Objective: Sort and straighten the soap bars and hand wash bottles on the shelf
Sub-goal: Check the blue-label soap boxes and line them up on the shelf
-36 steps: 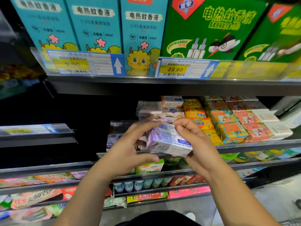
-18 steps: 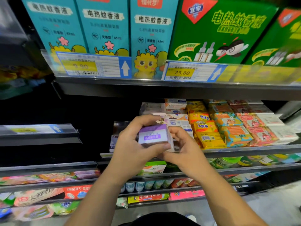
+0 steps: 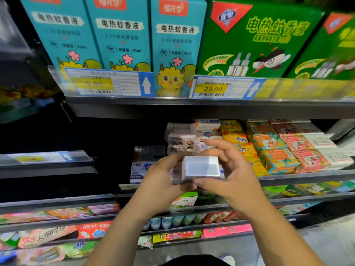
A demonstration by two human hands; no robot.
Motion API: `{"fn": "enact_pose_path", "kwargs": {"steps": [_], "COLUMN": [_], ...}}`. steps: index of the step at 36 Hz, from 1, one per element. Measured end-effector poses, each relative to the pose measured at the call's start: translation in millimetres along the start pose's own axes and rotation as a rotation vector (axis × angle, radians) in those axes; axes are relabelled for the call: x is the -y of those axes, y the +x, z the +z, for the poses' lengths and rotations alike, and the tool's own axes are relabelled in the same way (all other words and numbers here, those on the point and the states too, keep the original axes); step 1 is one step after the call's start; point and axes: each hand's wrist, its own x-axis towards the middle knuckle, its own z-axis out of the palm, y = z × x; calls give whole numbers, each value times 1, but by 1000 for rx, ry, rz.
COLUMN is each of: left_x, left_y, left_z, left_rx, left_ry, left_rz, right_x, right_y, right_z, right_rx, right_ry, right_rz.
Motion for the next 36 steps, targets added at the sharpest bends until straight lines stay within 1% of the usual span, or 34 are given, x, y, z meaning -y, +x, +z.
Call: {"fn": "enact_pose_path", "kwargs": {"steps": [2, 6, 8, 9, 10, 12, 14, 16, 18, 20, 22, 25, 27, 29, 32, 34, 36], "left_x": [0, -11, -20, -24, -26, -24, -14, -8, -8, -10, -12, -14, -14, -13, -6, 3, 11], "left_y": [-1, 1, 4, 5, 7, 10, 9, 6, 4, 4, 4, 3, 1, -3, -6, -7, -7], "left_z": [-6, -18, -18, -16, -14, -10, -7, -6, -8, -10, -13, -19, -22, -22, -18, -15, -15], "left_rx": [-55, -230, -323, -368, -405, -411, -328, -273, -271, -267, -254, -223, -214, -203, -195, -206, -213], "left_ry": [-79, -518, -657, -700, -703, -591, -457, -333, -193, -126, -151, -248, -342, -381, -432, -427, -305], "left_rz": [-48, -75, -111, -155, -213, -346, -465, -498, -466, -450, -430, -363, -299, -221, -125, -65, -7], "right_x": [0, -1, 3, 3, 4, 2, -1, -6, -8, -10, -10, -8, -5, -2, 4, 3, -4], "right_y": [1, 5, 6, 7, 8, 11, 13, 14, 14, 14, 15, 18, 19, 20, 25, 30, 32], "right_z": [-8, -16, -13, -11, -9, -7, -5, -5, -5, -4, -1, 2, 4, 7, 13, 17, 21], "right_rx": [-41, -102, -103, -100, -94, -60, -32, -19, 5, 29, 43, 50, 24, -2, -48, -91, -100], "right_ry": [79, 352, 398, 392, 376, 285, 149, 58, 2, -48, -34, 97, 179, 274, 446, 450, 365], "right_rz": [26, 114, 204, 266, 344, 513, 639, 696, 697, 669, 634, 570, 526, 480, 469, 476, 450]}}
